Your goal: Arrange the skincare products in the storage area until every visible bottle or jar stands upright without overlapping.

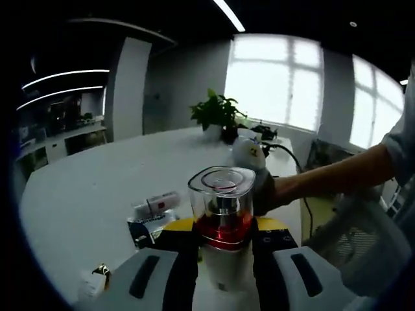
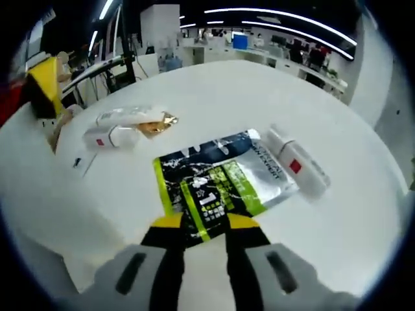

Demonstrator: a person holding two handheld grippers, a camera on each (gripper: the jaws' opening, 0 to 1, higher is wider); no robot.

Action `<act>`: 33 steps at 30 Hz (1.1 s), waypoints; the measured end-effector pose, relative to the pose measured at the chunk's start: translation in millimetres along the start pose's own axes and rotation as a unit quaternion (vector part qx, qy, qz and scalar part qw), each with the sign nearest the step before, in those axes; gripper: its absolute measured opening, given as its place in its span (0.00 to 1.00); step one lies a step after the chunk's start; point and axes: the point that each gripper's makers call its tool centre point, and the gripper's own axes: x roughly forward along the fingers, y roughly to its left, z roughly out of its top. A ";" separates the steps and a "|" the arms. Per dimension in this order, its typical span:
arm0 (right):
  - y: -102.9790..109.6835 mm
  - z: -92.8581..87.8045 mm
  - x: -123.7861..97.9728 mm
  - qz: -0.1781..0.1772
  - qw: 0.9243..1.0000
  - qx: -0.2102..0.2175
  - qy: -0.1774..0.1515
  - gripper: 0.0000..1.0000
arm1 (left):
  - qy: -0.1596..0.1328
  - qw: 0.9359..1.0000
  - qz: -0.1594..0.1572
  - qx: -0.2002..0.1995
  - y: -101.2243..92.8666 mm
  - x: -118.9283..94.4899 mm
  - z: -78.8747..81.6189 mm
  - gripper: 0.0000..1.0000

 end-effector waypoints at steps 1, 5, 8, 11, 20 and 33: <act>-3.1 1.8 2.0 -0.001 1.000 0.002 -0.003 0.24 | -0.002 1.000 -0.001 0.004 -0.2 2.4 0.2 0.28; -11.2 7.1 6.7 -0.009 1.000 0.012 -0.015 0.25 | -0.004 1.000 0.000 0.018 0.5 10.7 -0.3 0.28; -14.9 9.5 7.7 -0.011 0.999 0.018 -0.025 0.26 | -0.007 1.000 0.002 0.023 1.5 15.8 0.2 0.28; -19.1 11.2 8.6 -0.010 0.999 0.021 -0.030 0.26 | -0.012 0.999 0.002 0.032 1.6 20.2 1.2 0.28; -20.2 21.4 5.9 0.001 0.994 -0.050 -0.101 0.28 | -0.032 0.998 -0.011 0.049 -5.4 33.4 6.7 0.28; -50.2 -24.7 -72.8 -0.051 0.992 -0.008 -0.111 0.32 | -0.029 0.998 -0.011 0.053 0.0 44.8 4.9 0.28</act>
